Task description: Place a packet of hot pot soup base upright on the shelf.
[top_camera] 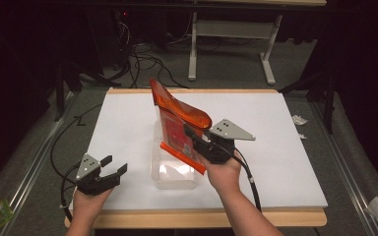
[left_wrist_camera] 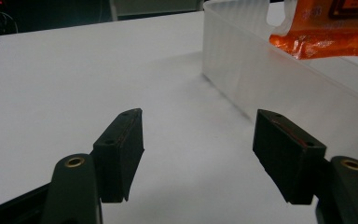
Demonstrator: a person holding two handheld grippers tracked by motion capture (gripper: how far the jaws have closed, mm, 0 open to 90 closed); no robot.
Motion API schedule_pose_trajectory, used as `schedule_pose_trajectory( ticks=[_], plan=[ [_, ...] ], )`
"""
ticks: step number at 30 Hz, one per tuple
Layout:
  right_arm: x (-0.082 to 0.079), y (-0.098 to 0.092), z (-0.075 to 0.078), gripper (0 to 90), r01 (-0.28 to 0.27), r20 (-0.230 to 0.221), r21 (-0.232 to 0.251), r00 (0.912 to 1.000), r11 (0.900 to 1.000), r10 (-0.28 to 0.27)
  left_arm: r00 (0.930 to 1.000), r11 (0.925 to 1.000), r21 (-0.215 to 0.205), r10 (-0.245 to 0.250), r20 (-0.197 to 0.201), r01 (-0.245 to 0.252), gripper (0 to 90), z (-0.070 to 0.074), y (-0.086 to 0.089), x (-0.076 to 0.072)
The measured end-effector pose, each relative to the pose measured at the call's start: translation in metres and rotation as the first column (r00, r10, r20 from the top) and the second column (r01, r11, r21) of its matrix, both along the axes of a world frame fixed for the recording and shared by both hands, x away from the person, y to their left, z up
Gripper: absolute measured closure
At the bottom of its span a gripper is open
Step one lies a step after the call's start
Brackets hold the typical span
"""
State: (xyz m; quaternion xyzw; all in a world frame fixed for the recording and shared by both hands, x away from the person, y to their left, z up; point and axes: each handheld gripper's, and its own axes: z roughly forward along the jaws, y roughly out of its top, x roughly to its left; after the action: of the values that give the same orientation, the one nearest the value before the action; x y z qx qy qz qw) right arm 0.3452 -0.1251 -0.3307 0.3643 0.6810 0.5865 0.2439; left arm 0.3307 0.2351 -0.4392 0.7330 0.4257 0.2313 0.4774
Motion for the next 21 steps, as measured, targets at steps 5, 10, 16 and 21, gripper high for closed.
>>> schedule_pose_trajectory(
  ticks=[5, 10, 16, 21],
  plan=[
    [0.002, 0.01, -0.008, 72.2, 0.004, -0.011, -0.012, 0.9999, 1.0, -0.004, 1.0, 1.0, 0.0, 0.002, -0.006, -0.002, 34.1, -0.001, 0.001, 0.001],
    [0.008, 0.014, -0.02, 72.2, 0.018, -0.032, -0.02, 0.9993, 1.0, -0.019, 1.0, 1.0, 0.003, 0.001, -0.007, -0.001, 34.2, -0.001, 0.0, 0.001],
    [0.013, 0.02, -0.033, 72.2, 0.024, -0.046, -0.029, 0.9986, 0.999, -0.026, 0.9999, 1.0, 0.0, 0.004, -0.013, -0.004, 34.3, -0.003, 0.001, 0.002],
    [0.017, 0.023, -0.039, 72.2, 0.029, -0.054, -0.032, 0.9981, 0.999, -0.031, 0.9999, 1.0, 0.002, 0.0, -0.011, 0.0, 34.4, -0.002, 0.001, 0.001]
  ],
)
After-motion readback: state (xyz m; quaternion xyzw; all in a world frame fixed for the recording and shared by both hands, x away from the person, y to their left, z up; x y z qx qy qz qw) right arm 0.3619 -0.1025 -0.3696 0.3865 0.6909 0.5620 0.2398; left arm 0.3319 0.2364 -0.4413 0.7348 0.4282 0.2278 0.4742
